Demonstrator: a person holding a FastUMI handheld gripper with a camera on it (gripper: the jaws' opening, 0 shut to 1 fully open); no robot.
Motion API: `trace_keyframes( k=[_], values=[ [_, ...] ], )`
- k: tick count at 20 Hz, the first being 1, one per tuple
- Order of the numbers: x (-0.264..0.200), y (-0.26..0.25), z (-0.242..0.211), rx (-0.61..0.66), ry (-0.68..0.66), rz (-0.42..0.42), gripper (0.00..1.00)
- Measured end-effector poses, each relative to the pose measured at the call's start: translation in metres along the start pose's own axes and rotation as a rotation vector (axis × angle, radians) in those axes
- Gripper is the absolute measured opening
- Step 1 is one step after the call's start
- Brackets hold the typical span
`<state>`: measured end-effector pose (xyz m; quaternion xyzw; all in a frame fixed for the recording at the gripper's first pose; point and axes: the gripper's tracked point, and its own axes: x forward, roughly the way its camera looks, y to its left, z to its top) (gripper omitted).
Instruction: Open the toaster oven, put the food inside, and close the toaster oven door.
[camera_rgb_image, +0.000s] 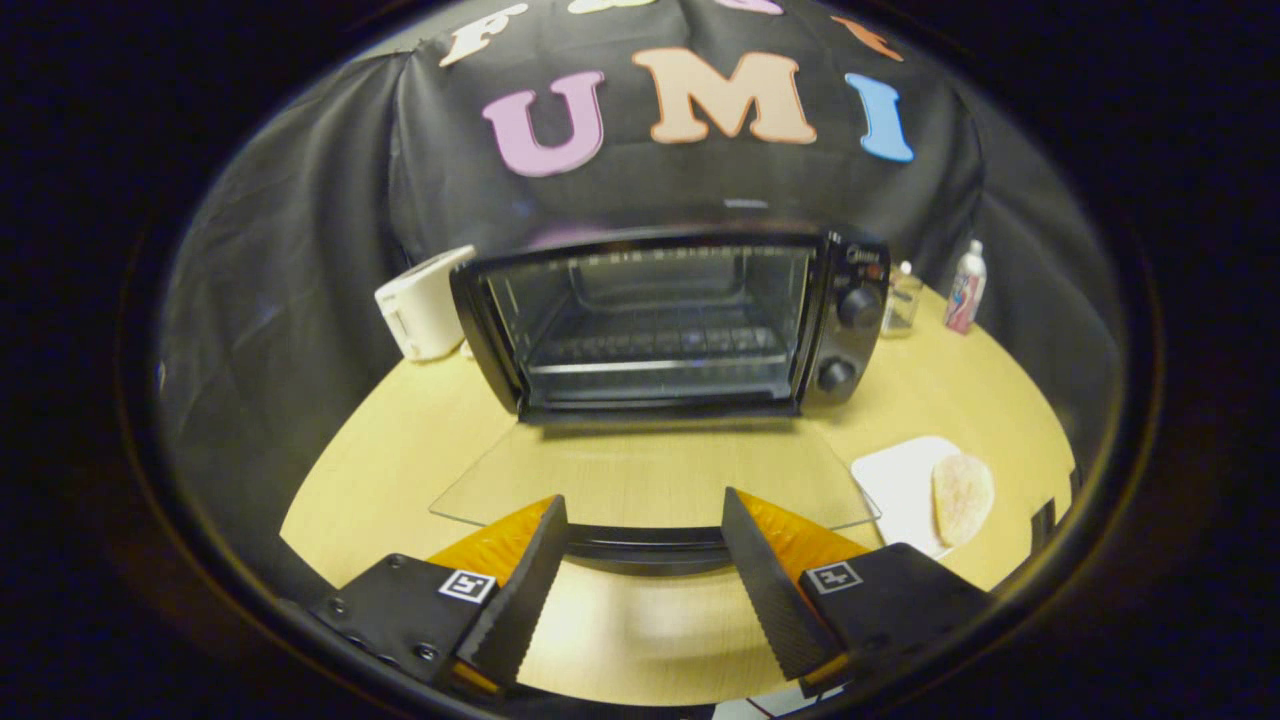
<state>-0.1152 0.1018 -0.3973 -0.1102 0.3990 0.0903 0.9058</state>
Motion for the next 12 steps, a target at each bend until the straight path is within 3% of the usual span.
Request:
trace_keyframes(
  k=[3, 7, 12],
  values=[
    [0.012, -0.003, -0.022, -0.006, 0.082, -0.007, 0.96],
    [0.015, 0.001, -0.022, -0.104, 0.070, 0.006, 0.96],
    [0.009, -0.002, -0.006, -0.051, 0.072, 0.086, 0.95]
  ],
)
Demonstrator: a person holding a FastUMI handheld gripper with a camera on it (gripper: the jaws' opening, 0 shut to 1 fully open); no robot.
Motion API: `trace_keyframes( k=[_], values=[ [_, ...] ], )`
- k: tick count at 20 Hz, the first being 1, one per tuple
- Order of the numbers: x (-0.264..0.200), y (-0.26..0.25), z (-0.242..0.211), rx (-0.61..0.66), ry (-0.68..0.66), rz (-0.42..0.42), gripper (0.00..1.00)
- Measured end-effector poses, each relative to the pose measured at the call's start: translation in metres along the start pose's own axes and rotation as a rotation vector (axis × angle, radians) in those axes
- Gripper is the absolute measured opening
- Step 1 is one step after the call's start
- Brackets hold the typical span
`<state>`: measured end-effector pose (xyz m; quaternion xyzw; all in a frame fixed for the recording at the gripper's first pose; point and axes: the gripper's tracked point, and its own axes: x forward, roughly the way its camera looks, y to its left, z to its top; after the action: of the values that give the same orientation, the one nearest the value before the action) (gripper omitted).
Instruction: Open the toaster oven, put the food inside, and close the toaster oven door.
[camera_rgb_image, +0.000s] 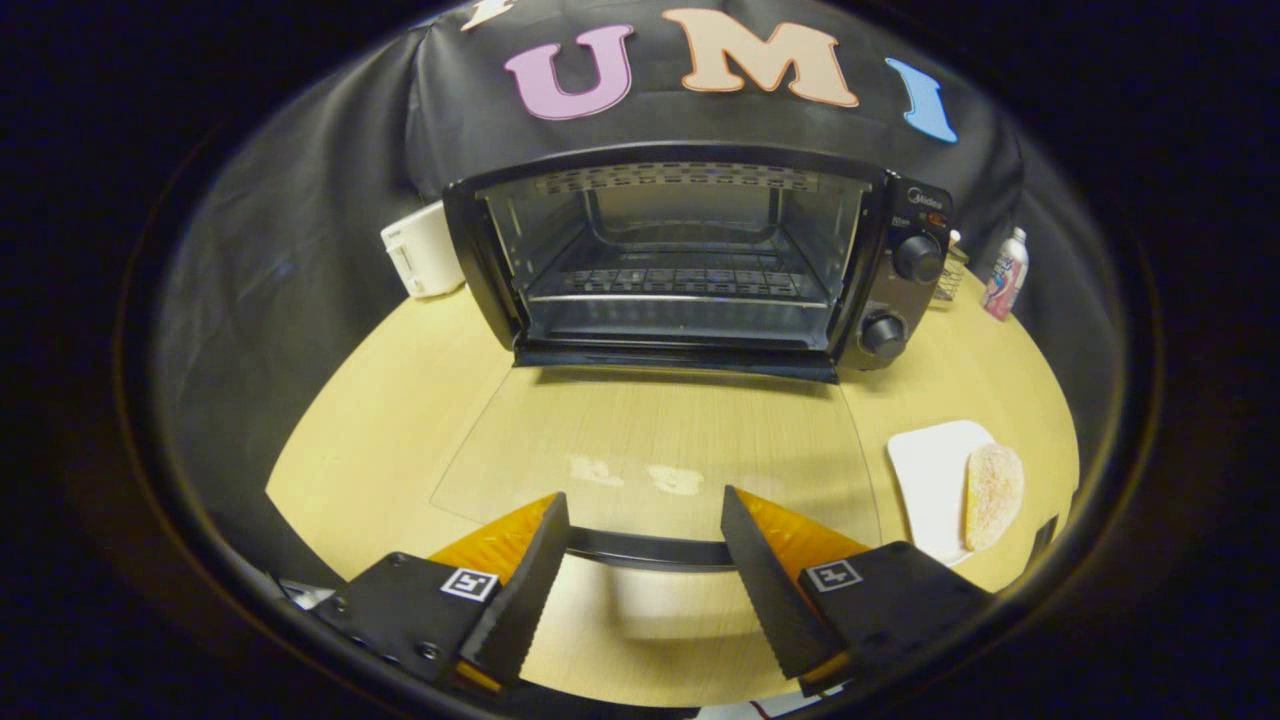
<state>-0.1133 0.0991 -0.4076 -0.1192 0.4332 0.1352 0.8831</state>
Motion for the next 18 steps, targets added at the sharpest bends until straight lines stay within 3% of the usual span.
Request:
trace_keyframes(
  k=[6, 13, 18],
  values=[
    [-0.042, -0.071, 0.020, 0.089, 0.003, 0.000, 0.95],
    [-0.067, -0.220, 0.005, 0.010, 0.051, -0.221, 0.95],
    [-0.047, -0.263, -0.017, -0.024, 0.112, -0.257, 0.95]
  ],
)
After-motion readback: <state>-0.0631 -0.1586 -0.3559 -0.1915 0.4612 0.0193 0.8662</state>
